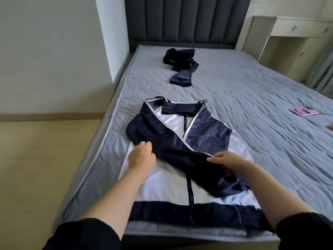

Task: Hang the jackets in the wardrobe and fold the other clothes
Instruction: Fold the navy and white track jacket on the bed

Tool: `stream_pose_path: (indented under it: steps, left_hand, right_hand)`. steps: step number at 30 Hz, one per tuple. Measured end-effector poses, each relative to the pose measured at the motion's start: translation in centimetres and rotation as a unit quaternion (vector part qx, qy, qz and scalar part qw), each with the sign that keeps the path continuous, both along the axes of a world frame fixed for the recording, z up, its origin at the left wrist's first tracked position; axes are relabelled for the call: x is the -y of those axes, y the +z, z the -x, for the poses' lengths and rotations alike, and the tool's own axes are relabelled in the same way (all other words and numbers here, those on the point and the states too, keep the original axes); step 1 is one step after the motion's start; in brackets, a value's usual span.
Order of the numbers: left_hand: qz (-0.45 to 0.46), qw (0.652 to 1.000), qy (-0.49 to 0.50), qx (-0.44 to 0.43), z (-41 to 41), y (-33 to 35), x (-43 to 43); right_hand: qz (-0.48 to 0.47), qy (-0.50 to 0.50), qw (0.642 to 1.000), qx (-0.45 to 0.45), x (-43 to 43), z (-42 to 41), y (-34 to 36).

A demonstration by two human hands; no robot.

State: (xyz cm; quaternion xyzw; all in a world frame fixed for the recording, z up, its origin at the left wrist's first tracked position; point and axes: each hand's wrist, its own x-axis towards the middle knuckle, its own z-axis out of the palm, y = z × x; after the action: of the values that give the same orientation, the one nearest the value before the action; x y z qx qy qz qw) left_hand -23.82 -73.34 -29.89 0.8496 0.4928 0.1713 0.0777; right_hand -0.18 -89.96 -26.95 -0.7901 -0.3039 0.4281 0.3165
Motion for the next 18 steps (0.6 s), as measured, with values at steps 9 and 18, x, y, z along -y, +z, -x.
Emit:
stream_pose_path:
  steps: [9, 18]
  left_hand:
    - [0.464, 0.702, 0.191, 0.505, -0.5, 0.4, -1.5]
    - [0.663, 0.627, 0.088, 0.399, -1.7, 1.7, 1.9]
  right_hand:
    - [-0.043, -0.130, 0.977, -0.161, 0.1, 1.2, 0.5]
    - [0.204, 0.095, 0.966, -0.130, 2.3, -0.5, 0.4]
